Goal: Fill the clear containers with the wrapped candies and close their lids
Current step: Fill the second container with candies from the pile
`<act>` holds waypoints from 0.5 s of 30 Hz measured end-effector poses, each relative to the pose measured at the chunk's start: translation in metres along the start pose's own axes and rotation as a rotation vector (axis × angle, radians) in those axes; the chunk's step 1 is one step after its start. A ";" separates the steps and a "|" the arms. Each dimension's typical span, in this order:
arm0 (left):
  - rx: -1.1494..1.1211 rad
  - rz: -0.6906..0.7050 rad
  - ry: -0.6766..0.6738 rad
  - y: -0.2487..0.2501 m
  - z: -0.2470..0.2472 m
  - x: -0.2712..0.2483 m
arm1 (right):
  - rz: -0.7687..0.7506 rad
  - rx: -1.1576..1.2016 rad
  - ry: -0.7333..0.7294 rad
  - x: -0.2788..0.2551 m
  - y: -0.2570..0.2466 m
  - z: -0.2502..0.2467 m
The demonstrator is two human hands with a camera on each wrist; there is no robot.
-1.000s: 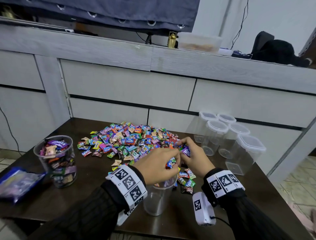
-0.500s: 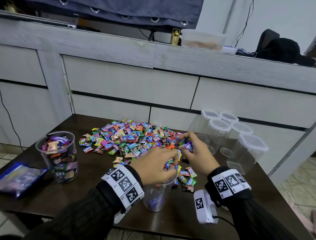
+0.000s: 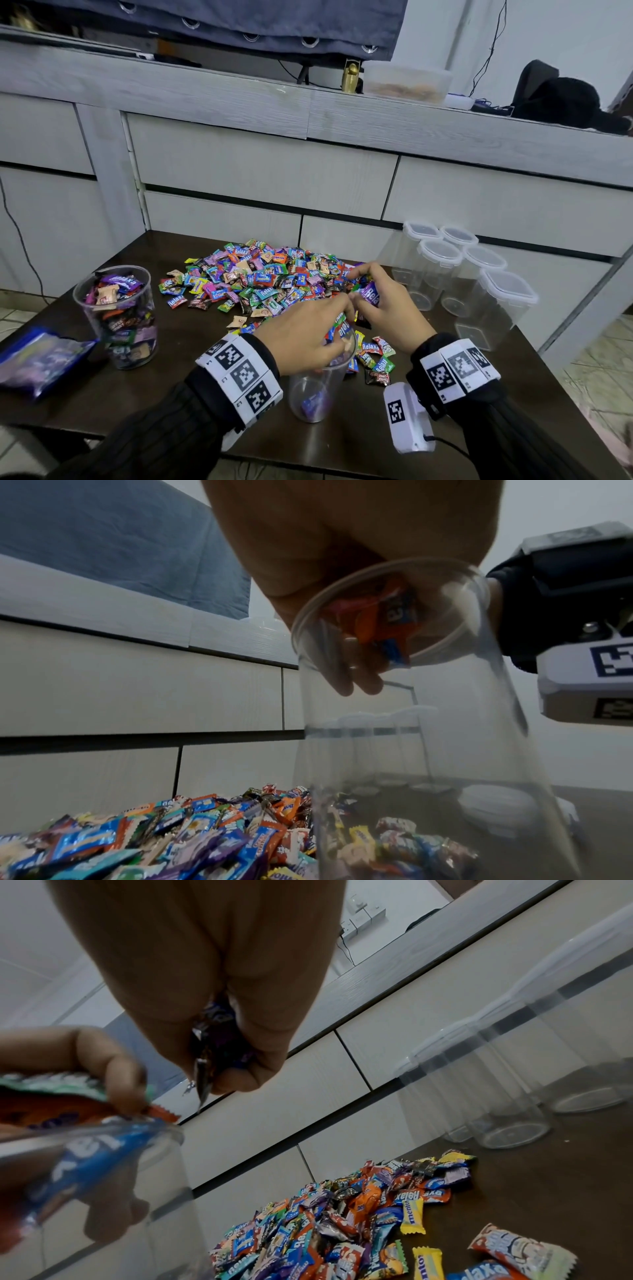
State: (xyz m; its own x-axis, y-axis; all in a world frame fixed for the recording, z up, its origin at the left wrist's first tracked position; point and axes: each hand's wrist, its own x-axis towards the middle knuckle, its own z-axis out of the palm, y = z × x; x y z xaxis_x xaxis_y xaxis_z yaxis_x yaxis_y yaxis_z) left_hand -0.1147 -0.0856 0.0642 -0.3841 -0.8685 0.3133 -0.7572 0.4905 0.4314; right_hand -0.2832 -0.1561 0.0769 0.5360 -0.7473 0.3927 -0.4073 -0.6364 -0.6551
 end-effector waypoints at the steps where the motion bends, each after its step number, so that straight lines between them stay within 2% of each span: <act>1: 0.009 0.013 -0.010 0.001 -0.001 0.001 | -0.003 -0.001 0.002 0.000 0.000 -0.001; 9: 0.086 0.111 -0.086 -0.003 -0.002 0.003 | 0.009 -0.017 0.005 0.000 0.003 -0.004; 15: 0.071 0.109 -0.048 -0.002 -0.001 0.004 | 0.000 -0.023 0.007 0.000 0.002 -0.004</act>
State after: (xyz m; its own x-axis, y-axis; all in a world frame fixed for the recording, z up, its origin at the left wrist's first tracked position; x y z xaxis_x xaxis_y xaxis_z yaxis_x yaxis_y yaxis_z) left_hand -0.1136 -0.0901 0.0654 -0.4893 -0.8138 0.3134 -0.7445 0.5770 0.3358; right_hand -0.2872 -0.1586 0.0785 0.5309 -0.7485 0.3974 -0.4239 -0.6406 -0.6402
